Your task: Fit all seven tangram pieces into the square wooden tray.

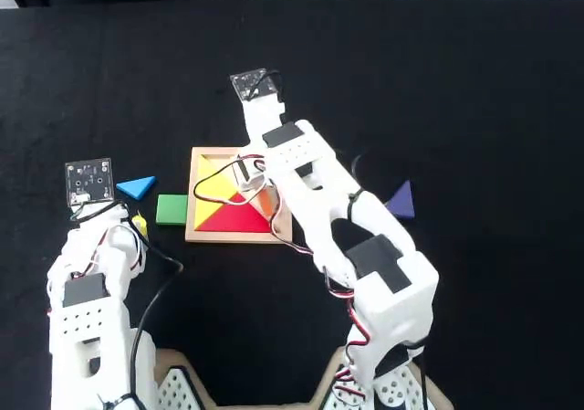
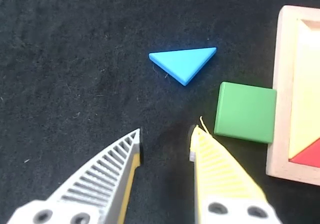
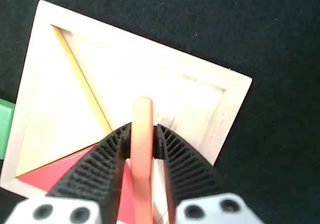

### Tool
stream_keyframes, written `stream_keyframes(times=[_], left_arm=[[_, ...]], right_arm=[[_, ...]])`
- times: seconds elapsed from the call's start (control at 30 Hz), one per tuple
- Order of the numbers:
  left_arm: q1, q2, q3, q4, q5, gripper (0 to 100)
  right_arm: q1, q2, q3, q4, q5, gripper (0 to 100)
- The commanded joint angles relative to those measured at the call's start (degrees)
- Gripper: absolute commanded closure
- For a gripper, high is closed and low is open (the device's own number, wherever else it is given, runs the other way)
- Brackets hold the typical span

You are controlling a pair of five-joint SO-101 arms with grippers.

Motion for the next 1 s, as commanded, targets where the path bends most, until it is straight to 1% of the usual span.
stream_keyframes(times=[0.0,0.1,0.27,0.4,0.53,0.6,0.97], left_arm=[[0.7,-0.8,-0.5,-1.0,0.1,83],[0.7,-0.8,-0.5,-1.0,0.1,83],[0.7,-0.8,-0.5,-1.0,0.1,83],[0.7,-0.8,-0.5,-1.0,0.1,83],[0.7,-0.8,-0.5,-1.0,0.1,83],[0.7,-0.8,-0.5,-1.0,0.1,83],[0.7,-0.8,-0.5,-1.0,0.1,83]], right_arm=[[-1.1,-0.3,-0.1,-2.1,-0.4,98.8],[-0.8,-0.3,0.9,-3.9,-0.3,98.8],[-1.1,-0.2,1.0,-3.7,0.1,98.7],[-1.1,-0.2,1.0,-3.3,4.7,97.7],[-1.1,-0.2,1.0,-0.7,4.7,86.0],[-1.1,-0.2,1.0,-0.3,4.7,83.2],[-1.0,-0.6,0.7,0.0,5.2,83.2]])
